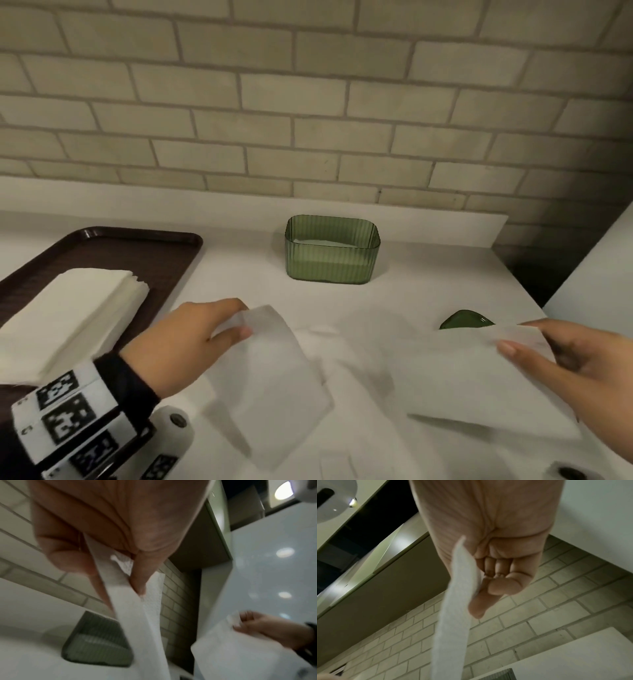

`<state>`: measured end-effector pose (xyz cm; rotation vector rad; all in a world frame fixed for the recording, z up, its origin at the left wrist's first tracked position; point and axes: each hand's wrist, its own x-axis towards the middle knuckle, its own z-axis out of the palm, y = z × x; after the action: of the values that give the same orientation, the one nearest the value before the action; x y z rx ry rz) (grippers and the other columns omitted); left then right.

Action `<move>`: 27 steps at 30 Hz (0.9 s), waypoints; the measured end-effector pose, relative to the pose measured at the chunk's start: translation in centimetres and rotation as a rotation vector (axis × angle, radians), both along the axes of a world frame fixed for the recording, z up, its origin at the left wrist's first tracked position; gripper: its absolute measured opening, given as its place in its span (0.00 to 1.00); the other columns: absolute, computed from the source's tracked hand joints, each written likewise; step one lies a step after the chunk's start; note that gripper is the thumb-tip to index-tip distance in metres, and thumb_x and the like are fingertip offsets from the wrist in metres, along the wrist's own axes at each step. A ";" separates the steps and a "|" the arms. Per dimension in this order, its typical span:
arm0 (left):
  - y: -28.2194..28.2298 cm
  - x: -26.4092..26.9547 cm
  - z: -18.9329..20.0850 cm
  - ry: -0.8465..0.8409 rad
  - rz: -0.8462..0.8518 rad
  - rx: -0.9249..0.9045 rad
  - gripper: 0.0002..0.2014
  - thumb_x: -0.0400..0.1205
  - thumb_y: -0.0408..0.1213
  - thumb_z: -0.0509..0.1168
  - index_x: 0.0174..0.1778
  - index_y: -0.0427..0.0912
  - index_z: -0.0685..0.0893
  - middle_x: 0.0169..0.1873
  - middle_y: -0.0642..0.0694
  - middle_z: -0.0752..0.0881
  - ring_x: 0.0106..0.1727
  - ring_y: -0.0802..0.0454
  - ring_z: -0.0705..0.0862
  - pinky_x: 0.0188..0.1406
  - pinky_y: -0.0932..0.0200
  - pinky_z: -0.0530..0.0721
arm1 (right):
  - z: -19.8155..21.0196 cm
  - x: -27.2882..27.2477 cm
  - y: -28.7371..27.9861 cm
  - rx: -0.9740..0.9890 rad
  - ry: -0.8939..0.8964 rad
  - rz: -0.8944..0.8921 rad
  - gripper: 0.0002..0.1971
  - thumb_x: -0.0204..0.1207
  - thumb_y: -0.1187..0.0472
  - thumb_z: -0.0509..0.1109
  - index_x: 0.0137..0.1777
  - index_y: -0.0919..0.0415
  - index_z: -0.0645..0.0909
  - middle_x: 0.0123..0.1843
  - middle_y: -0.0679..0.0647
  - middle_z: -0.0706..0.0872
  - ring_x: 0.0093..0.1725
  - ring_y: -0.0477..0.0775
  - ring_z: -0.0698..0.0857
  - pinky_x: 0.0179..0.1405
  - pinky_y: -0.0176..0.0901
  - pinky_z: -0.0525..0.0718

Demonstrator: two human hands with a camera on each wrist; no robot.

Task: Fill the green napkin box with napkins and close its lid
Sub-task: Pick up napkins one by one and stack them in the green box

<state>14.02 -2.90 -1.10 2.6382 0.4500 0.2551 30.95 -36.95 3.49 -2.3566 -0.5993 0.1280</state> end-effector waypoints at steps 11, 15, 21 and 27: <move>1.3 -1.3 -1.5 -0.334 0.246 -0.625 0.09 0.82 0.40 0.60 0.44 0.50 0.87 0.40 0.48 0.91 0.39 0.51 0.89 0.34 0.60 0.83 | 0.0 3.8 6.2 0.063 -0.134 0.131 0.12 0.72 0.41 0.69 0.36 0.47 0.86 0.32 0.52 0.89 0.33 0.50 0.88 0.35 0.52 0.87; 2.0 -1.5 -2.3 -0.360 0.379 -0.909 0.10 0.82 0.40 0.60 0.50 0.45 0.87 0.44 0.43 0.92 0.46 0.43 0.90 0.41 0.50 0.82 | 1.3 6.2 9.2 0.131 -0.067 0.174 0.05 0.75 0.56 0.71 0.41 0.44 0.85 0.37 0.48 0.90 0.40 0.48 0.89 0.38 0.42 0.85; 2.6 -1.6 -3.1 -0.350 0.448 -1.156 0.18 0.72 0.43 0.65 0.57 0.41 0.85 0.49 0.42 0.91 0.54 0.40 0.88 0.50 0.48 0.83 | 1.9 10.7 15.0 0.260 0.033 0.137 0.04 0.77 0.61 0.71 0.47 0.57 0.88 0.46 0.60 0.91 0.48 0.61 0.89 0.54 0.57 0.86; 2.8 -1.5 -3.4 -0.304 0.472 -1.200 0.11 0.82 0.36 0.61 0.55 0.43 0.86 0.50 0.41 0.91 0.56 0.39 0.87 0.61 0.41 0.80 | 0.6 15.2 21.9 0.399 0.197 0.074 0.14 0.76 0.61 0.72 0.59 0.66 0.84 0.54 0.59 0.87 0.48 0.54 0.85 0.46 0.40 0.83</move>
<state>12.51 -0.10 -4.47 1.2859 0.7931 0.3684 46.12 -15.02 4.06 -1.9116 -0.5573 0.2469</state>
